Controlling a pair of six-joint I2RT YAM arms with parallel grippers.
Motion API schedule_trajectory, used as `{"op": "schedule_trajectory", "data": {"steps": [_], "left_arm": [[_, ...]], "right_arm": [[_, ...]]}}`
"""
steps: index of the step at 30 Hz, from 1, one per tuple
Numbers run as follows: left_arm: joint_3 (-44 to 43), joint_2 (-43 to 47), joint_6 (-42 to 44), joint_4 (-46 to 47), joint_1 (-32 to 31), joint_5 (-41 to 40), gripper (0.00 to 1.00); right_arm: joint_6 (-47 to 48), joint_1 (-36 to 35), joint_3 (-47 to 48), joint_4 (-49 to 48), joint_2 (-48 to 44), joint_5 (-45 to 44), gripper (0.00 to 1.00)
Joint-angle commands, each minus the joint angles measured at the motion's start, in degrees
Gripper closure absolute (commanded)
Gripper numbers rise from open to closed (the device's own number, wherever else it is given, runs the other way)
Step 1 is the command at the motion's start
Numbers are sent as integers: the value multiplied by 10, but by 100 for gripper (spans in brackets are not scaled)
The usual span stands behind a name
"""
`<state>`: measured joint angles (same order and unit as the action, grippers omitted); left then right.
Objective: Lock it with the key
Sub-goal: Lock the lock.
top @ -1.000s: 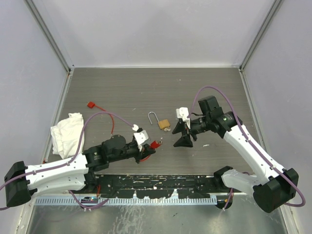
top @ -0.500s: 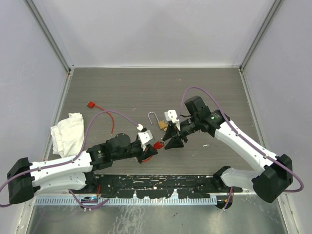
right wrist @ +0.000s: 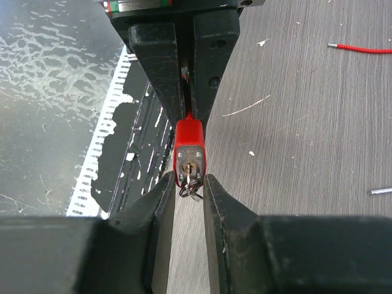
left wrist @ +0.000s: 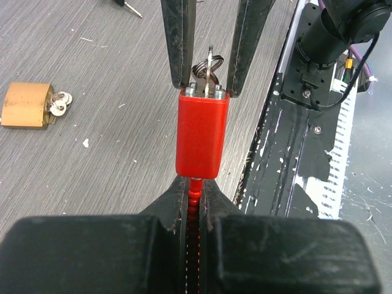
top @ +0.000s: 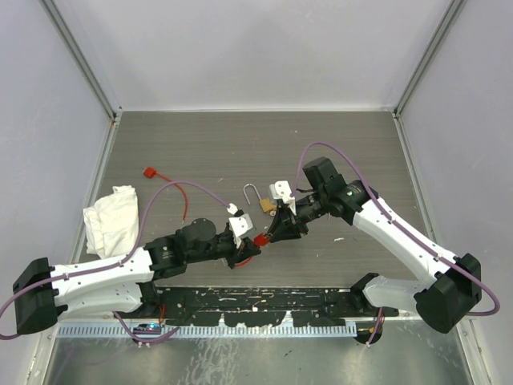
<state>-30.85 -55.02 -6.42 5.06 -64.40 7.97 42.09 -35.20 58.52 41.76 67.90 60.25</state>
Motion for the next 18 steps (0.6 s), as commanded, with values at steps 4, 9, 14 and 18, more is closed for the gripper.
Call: {"op": "schedule_trajectory", "data": {"steps": [4,9,14,18], "left_arm": [[-25,6,4,22,-2,10,100],[-24,5,4,18,-2,12,100],[-23,3,3,16,-2,16,100],[-23,2,3,14,-2,16,100]], "right_arm": [[17,-5,31,11,-11,13,71],[20,-4,36,20,-14,17,69],[20,-5,37,22,-15,17,65],[20,-2,38,24,-17,16,63]]}}
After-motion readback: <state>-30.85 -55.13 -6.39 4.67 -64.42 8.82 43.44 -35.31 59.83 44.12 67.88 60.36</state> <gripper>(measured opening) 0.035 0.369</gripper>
